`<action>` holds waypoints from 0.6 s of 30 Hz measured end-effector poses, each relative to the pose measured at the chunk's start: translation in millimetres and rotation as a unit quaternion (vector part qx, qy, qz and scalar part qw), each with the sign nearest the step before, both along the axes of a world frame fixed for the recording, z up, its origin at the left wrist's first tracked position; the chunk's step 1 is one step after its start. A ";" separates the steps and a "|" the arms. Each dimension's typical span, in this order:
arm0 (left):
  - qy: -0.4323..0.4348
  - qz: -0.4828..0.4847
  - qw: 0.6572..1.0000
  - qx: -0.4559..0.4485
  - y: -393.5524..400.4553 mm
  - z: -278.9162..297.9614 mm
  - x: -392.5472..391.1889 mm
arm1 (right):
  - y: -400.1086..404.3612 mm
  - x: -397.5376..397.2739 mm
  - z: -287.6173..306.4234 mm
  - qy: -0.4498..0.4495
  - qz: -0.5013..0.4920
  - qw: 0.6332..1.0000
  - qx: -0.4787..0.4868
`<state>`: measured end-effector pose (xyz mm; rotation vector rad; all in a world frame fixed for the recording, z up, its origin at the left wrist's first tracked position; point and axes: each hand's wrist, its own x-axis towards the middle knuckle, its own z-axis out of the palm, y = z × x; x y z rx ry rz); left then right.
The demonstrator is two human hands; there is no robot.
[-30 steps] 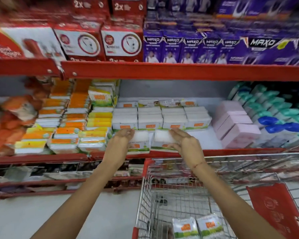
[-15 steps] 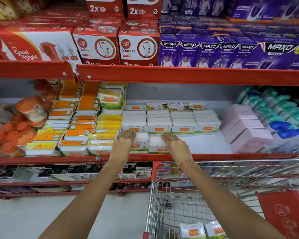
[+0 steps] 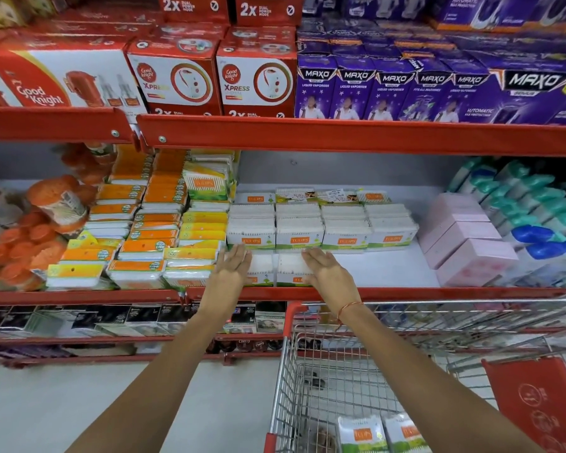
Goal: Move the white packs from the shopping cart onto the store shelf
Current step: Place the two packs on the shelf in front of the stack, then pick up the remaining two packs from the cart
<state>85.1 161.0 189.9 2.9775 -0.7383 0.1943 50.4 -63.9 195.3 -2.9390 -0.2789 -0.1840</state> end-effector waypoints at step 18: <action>0.069 -0.222 0.965 -0.119 -139.6 -98.9 -133.8 | -120.3 -178.9 -125.6 0.094 -0.026 0.995 0.006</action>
